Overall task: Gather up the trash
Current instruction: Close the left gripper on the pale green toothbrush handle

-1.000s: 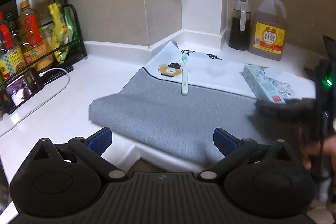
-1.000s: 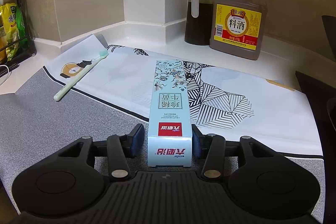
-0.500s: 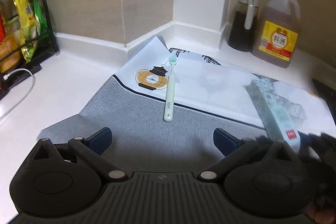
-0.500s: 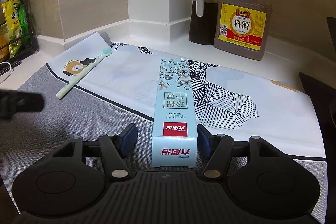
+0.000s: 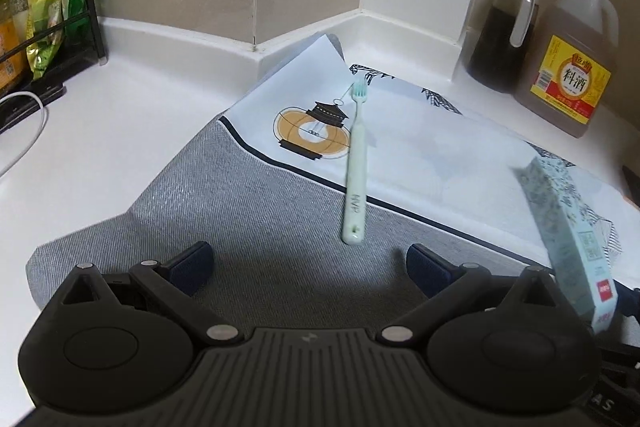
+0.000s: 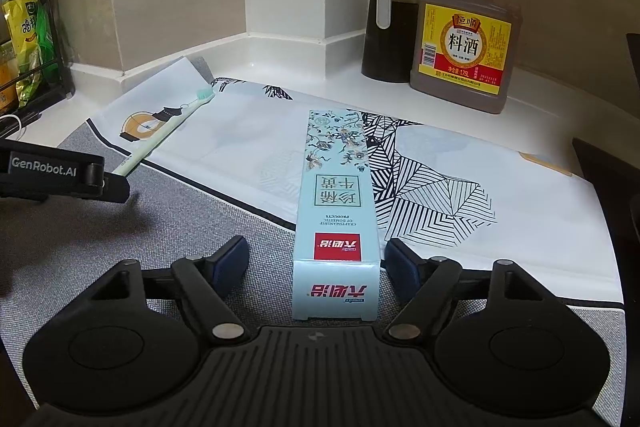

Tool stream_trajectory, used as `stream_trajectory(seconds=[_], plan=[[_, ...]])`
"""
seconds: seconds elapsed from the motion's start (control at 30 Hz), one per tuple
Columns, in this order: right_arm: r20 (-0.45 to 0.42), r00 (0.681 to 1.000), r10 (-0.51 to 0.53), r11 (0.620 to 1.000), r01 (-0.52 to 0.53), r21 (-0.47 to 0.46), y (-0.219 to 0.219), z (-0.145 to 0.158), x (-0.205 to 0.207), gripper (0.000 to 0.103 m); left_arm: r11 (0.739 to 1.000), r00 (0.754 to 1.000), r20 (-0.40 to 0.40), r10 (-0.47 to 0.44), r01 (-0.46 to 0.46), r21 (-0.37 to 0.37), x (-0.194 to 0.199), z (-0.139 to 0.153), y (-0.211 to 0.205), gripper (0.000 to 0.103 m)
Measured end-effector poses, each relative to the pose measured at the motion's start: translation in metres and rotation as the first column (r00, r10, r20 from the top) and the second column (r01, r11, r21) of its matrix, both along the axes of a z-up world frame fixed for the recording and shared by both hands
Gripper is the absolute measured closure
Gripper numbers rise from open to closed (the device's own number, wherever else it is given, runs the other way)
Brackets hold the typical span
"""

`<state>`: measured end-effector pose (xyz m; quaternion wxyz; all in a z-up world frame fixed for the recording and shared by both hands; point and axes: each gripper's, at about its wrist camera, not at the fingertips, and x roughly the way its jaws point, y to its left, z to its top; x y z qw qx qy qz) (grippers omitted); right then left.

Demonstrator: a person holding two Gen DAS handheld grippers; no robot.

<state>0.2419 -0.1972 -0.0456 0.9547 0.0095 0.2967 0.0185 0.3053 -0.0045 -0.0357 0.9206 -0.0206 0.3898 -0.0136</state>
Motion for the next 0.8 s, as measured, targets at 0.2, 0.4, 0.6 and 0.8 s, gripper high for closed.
stream_trajectory(seconds=[0.2, 0.4, 0.6, 0.8], plan=[[-0.004, 1.000, 0.001, 1.000, -0.001, 0.000, 0.001, 0.000, 0.000, 0.019, 0.999, 0.999, -0.034, -0.040, 0.041, 0.035, 0.021, -0.005, -0.009, 0.000], [-0.012, 1.000, 0.000, 1.000, 0.000, 0.001, 0.001, -0.002, 0.001, 0.012, 0.996, 0.996, -0.070, -0.061, 0.065, 0.055, 0.046, -0.006, -0.016, 0.000], [-0.015, 1.000, -0.003, 1.000, 0.003, 0.000, 0.001, -0.002, 0.002, 0.010, 0.997, 0.999, -0.014, -0.047, 0.047, 0.057, 0.040, 0.001, -0.013, 0.055], [-0.016, 1.000, -0.006, 1.000, 0.006, 0.000, 0.000, -0.001, 0.002, 0.009, 0.996, 0.998, -0.016, -0.063, 0.064, 0.056, 0.021, 0.005, -0.011, 0.090]])
